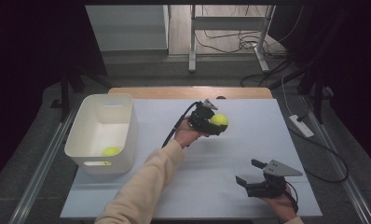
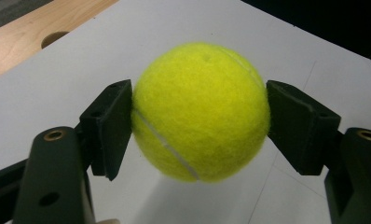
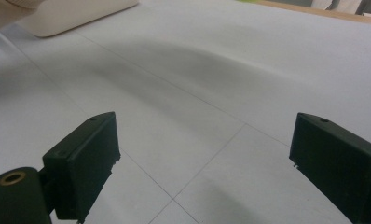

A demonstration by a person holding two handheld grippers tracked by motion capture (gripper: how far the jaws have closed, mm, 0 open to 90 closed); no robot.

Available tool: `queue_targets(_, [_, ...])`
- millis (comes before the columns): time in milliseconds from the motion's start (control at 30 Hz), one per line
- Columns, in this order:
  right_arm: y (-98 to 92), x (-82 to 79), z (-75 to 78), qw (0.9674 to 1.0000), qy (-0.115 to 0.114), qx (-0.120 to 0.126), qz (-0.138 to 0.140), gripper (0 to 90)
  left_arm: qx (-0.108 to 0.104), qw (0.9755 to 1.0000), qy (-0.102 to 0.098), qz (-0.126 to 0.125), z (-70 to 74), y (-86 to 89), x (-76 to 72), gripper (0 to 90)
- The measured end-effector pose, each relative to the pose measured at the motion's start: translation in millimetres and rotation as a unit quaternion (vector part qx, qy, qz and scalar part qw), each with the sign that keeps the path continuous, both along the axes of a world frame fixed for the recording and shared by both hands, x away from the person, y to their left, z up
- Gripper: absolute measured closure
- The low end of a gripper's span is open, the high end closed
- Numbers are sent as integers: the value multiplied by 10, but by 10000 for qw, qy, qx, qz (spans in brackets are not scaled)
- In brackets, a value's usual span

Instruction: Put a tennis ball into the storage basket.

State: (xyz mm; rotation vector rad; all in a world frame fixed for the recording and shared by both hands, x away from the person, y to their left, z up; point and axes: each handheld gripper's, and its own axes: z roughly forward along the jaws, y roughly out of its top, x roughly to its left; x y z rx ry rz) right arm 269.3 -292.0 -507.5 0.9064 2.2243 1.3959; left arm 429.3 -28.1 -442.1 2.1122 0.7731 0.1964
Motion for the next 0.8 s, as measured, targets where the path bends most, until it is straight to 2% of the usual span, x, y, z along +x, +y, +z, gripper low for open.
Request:
queue_targets(467, [-7,-1,1,10000,-7,2,-11,81,-69,10000,-23,29,56,71,-67,276])
queue_targets(567, [-6,-2,1,10000,-4,7,-19,81,-14,10000,-54,46,65,84,-83,276])
queue_targets(800, [-3,-1,-2,10000,-9,-7,-26,81,-37,9999,-94,63,108,137,-115,276])
